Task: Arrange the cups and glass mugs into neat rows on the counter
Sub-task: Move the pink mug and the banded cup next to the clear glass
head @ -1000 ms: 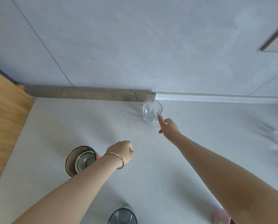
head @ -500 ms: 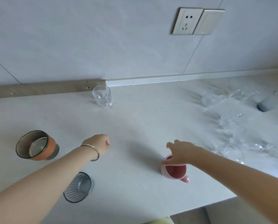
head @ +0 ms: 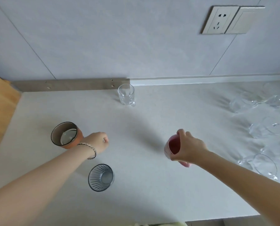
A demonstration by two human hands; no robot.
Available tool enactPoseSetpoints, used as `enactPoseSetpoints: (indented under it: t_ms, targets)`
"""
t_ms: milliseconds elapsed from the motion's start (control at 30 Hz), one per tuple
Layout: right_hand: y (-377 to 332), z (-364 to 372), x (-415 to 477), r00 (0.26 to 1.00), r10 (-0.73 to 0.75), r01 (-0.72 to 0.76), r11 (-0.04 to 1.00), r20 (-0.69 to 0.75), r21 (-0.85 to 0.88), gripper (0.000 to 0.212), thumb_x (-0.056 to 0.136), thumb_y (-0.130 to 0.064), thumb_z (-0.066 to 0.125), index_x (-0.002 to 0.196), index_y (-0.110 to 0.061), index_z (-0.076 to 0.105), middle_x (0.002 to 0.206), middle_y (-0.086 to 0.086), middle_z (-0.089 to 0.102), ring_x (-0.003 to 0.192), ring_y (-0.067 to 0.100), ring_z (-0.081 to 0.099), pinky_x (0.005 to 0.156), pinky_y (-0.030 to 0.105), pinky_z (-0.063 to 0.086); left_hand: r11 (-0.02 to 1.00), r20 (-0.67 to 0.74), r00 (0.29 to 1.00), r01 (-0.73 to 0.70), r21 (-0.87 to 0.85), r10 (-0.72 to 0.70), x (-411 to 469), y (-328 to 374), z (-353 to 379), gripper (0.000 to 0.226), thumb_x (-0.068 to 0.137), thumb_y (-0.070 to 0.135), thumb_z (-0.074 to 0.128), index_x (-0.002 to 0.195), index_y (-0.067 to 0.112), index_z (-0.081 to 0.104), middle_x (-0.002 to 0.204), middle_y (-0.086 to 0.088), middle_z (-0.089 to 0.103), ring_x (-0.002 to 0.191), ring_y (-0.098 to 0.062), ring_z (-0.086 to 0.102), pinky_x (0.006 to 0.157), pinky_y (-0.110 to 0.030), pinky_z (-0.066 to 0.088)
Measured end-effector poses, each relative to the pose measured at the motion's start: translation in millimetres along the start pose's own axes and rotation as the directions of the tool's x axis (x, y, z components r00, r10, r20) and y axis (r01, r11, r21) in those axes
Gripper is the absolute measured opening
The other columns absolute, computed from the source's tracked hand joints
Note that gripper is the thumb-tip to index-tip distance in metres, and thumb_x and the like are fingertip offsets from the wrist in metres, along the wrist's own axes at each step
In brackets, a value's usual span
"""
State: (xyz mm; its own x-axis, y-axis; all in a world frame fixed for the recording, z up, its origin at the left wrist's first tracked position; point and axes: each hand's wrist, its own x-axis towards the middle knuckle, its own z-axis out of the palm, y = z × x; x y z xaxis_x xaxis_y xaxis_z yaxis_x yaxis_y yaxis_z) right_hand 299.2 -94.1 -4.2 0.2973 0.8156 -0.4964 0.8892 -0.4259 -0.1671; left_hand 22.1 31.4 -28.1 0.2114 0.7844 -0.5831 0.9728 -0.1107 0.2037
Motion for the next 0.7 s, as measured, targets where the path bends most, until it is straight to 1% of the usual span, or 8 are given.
enactPoseSetpoints:
  t_ms: [133, 233, 300, 333, 433, 500, 600, 700]
  targets:
    - [-58, -19, 47, 0.991, -0.029, 0.042, 0.995, -0.134, 0.096, 0.071, 0.065, -0.055, 0.069, 0.117, -0.018, 0.036, 0.109, -0.001, 0.052, 0.090, 0.023, 0.064, 0.074, 0.032, 0.052, 0.998, -0.002, 0.999, 0.039, -0.056, -0.039, 2, -16, -5, 0.015, 0.090, 0.015, 0.042, 0.083, 0.023, 0.053, 0.114, -0.003, 0.065, 0.102, -0.022, 0.058, 0.093, -0.029, 0.043]
    - [-105, -22, 87, 0.994, -0.007, 0.022, 0.990, -0.108, 0.140, 0.069, 0.062, -0.053, 0.070, 0.110, -0.017, 0.036, 0.106, 0.001, 0.054, 0.090, 0.025, 0.063, 0.074, 0.033, 0.053, 0.997, -0.014, 0.998, 0.052, -0.054, -0.053, 4, -21, -4, 0.018, 0.090, 0.015, 0.039, 0.085, 0.024, 0.052, 0.102, 0.000, 0.064, 0.111, -0.022, 0.054, 0.107, -0.032, 0.034]
    - [-131, -18, 104, 0.997, -0.015, 0.024, 0.993, -0.079, 0.114, 0.065, 0.061, -0.050, 0.069, 0.107, -0.017, 0.035, 0.104, 0.002, 0.054, 0.088, 0.025, 0.063, 0.072, 0.032, 0.052, 0.998, -0.029, 0.998, 0.056, -0.034, -0.057, 5, -26, -2, 0.020, 0.091, 0.015, 0.037, 0.088, 0.025, 0.053, 0.091, 0.003, 0.054, 0.116, -0.022, 0.049, 0.116, -0.032, 0.020]
    - [-143, -16, 110, 0.998, -0.033, 0.038, 0.996, -0.058, 0.086, 0.065, 0.062, -0.048, 0.068, 0.108, -0.017, 0.035, 0.104, 0.003, 0.054, 0.088, 0.025, 0.063, 0.071, 0.030, 0.050, 0.998, -0.028, 0.998, 0.054, -0.031, -0.055, 6, -29, -2, 0.021, 0.091, 0.015, 0.037, 0.090, 0.025, 0.056, 0.092, 0.000, 0.051, 0.119, -0.023, 0.047, 0.115, -0.031, 0.021]
    - [-163, -11, 123, 0.998, -0.060, 0.060, 0.998, -0.030, 0.014, 0.070, 0.063, -0.044, 0.069, 0.117, -0.016, 0.035, 0.103, 0.003, 0.050, 0.084, 0.024, 0.057, 0.066, 0.028, 0.043, 0.997, 0.006, 0.999, 0.038, -0.068, -0.038, 6, -37, -5, 0.026, 0.093, 0.015, 0.037, 0.102, 0.019, 0.061, 0.119, -0.011, 0.056, 0.127, -0.026, 0.044, 0.108, -0.031, 0.034]
    - [-170, -8, 128, 0.997, -0.054, 0.054, 0.999, -0.048, -0.008, 0.074, 0.065, -0.046, 0.069, 0.122, -0.016, 0.034, 0.101, 0.003, 0.047, 0.084, 0.024, 0.054, 0.066, 0.028, 0.041, 0.994, 0.026, 0.999, 0.039, -0.106, -0.036, 4, -43, -7, 0.021, 0.093, 0.015, 0.037, 0.095, 0.023, 0.057, 0.132, -0.014, 0.050, 0.128, -0.026, 0.045, 0.106, -0.031, 0.037]
    - [-174, -5, 132, 0.995, -0.037, 0.037, 0.999, -0.090, -0.003, 0.075, 0.067, -0.053, 0.065, 0.126, -0.016, 0.034, 0.107, 0.004, 0.053, 0.093, 0.026, 0.061, 0.069, 0.027, 0.042, 0.986, 0.033, 0.999, 0.029, -0.166, -0.024, 5, -51, -7, 0.017, 0.091, 0.013, 0.039, 0.086, 0.026, 0.050, 0.137, -0.012, 0.046, 0.115, -0.021, 0.058, 0.106, -0.031, 0.041]
    - [-173, 0, 123, 0.992, -0.047, 0.056, 0.996, -0.114, 0.073, 0.082, 0.071, -0.059, 0.065, 0.133, -0.017, 0.032, 0.116, 0.008, 0.053, 0.100, 0.029, 0.062, 0.073, 0.031, 0.044, 0.983, 0.050, 0.998, 0.032, -0.180, -0.023, 6, -56, -5, 0.017, 0.090, 0.013, 0.039, 0.085, 0.025, 0.050, 0.140, -0.011, 0.041, 0.085, -0.020, 0.063, 0.103, -0.031, 0.044]
